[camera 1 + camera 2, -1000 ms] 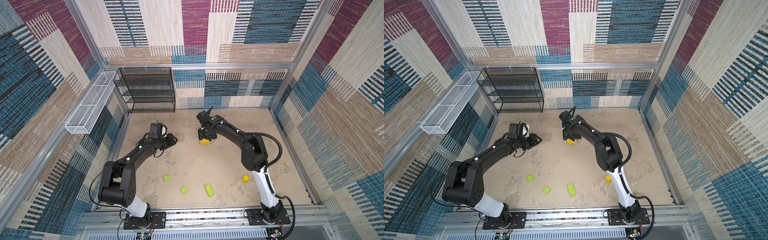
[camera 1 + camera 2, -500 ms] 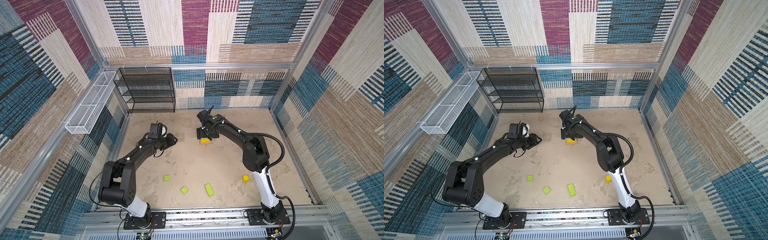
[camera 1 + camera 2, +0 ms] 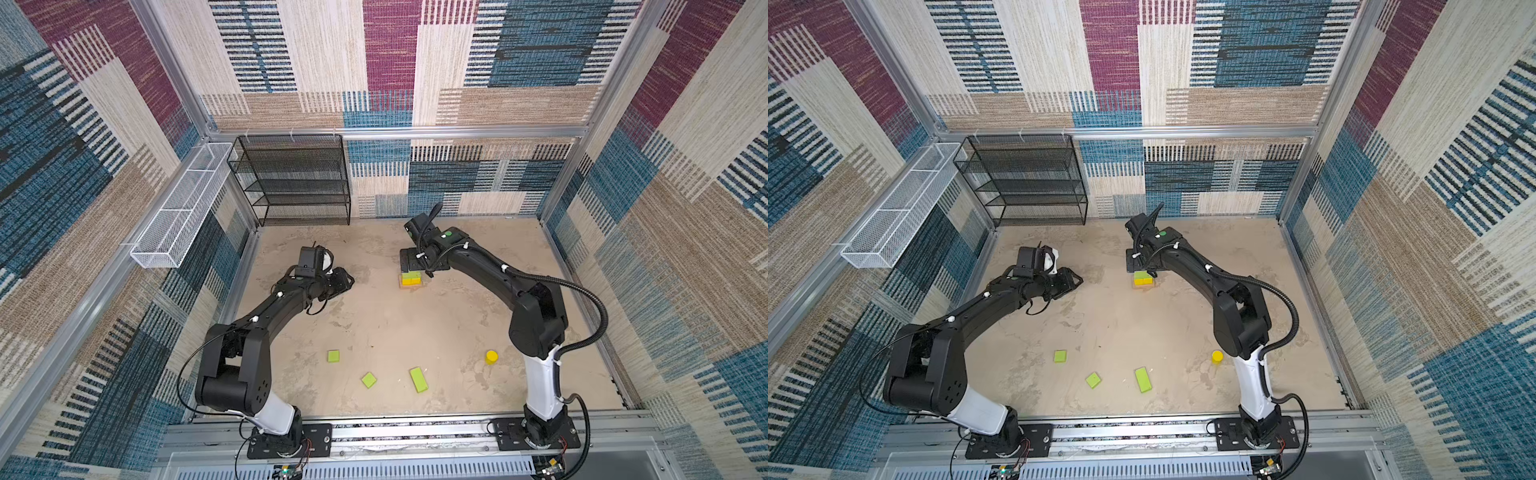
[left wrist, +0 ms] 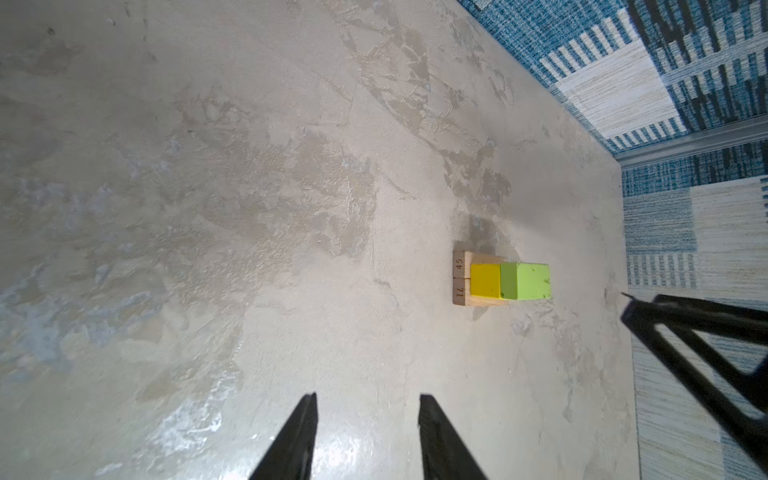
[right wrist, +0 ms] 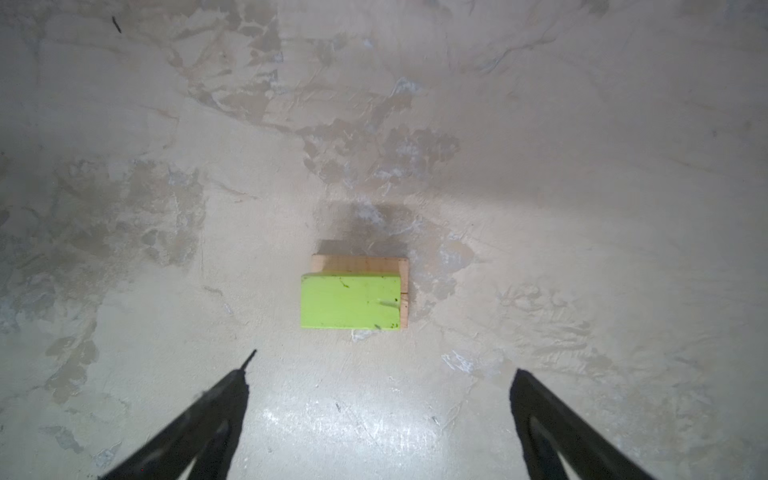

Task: Build the wood block tower
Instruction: 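Raise the right gripper off the stack while the left gripper grasps a small green cube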

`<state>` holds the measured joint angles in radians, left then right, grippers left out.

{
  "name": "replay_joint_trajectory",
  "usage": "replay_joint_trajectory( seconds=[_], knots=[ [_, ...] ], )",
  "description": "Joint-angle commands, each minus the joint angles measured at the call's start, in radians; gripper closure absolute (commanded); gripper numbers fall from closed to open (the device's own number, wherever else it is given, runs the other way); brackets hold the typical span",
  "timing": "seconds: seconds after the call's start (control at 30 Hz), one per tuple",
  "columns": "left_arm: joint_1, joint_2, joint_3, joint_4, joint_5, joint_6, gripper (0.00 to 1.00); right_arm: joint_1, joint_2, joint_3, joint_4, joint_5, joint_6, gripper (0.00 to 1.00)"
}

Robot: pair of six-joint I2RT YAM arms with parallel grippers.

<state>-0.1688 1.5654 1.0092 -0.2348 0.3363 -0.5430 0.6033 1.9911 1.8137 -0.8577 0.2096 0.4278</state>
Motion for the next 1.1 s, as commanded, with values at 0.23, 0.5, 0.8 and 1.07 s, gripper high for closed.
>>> replay_joint_trajectory(
  seconds=[0.23, 0.5, 0.8, 1.07],
  knots=[
    [0.002, 0.0, 0.078, -0.33, -0.264, 0.143, 0.55, -0.048, -0.311, -0.34, 0.416, -0.051, -0.011, 0.01],
    [-0.011, -0.132, 0.021, -0.437, -0.26, 0.109, 0.52, -0.102, -0.378, -0.435, 0.593, -0.123, 0.043, 0.01],
    [-0.104, -0.199, -0.021, -0.572, -0.332, 0.032, 0.46, -0.117, -0.448, -0.574, 0.807, -0.144, 0.063, 0.01],
    [-0.258, -0.181, -0.07, -0.658, -0.424, -0.057, 0.37, -0.158, -0.431, -0.643, 0.869, -0.241, 0.082, 0.01]
  ],
)
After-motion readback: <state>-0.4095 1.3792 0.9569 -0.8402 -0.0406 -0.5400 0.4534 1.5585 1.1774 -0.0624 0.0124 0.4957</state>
